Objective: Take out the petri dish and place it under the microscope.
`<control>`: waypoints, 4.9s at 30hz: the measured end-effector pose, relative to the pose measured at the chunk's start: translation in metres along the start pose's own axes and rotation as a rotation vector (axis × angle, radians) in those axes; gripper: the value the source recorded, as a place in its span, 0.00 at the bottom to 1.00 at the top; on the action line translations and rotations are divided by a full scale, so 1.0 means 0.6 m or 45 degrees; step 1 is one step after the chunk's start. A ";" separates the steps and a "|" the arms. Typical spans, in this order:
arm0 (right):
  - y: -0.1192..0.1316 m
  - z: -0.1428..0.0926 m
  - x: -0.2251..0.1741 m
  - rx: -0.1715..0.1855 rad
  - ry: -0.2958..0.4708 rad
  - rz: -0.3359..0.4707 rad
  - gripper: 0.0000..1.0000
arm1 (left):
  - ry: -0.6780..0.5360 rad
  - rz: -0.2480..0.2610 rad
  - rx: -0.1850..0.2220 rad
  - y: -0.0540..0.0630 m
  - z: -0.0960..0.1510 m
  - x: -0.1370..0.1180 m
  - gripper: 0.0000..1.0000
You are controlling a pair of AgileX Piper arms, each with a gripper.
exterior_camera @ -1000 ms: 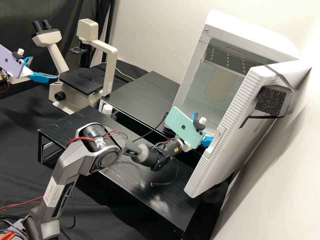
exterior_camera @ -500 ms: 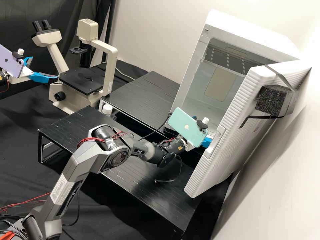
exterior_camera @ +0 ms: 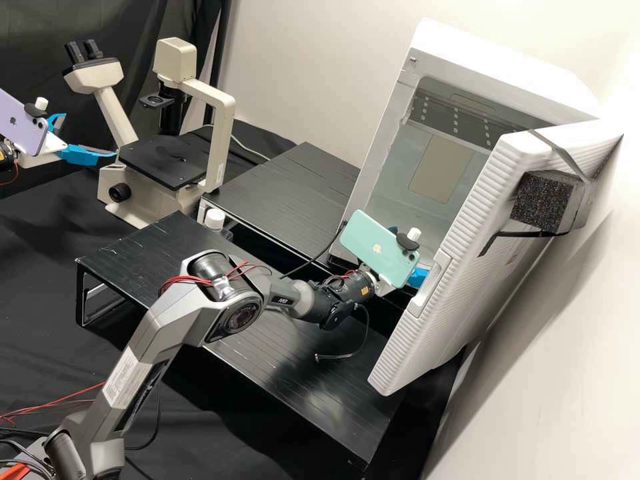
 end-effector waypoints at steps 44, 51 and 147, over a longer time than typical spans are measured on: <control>-0.017 0.006 0.070 -0.053 -0.032 -0.104 0.00 | 0.000 0.000 0.000 0.000 0.000 0.000 1.00; -0.019 0.004 0.070 -0.018 -0.020 -0.131 0.00 | 0.000 0.000 0.000 0.000 0.000 0.000 1.00; -0.007 -0.148 -0.333 0.144 0.547 -0.170 0.00 | 0.000 0.000 0.000 0.000 0.000 0.000 1.00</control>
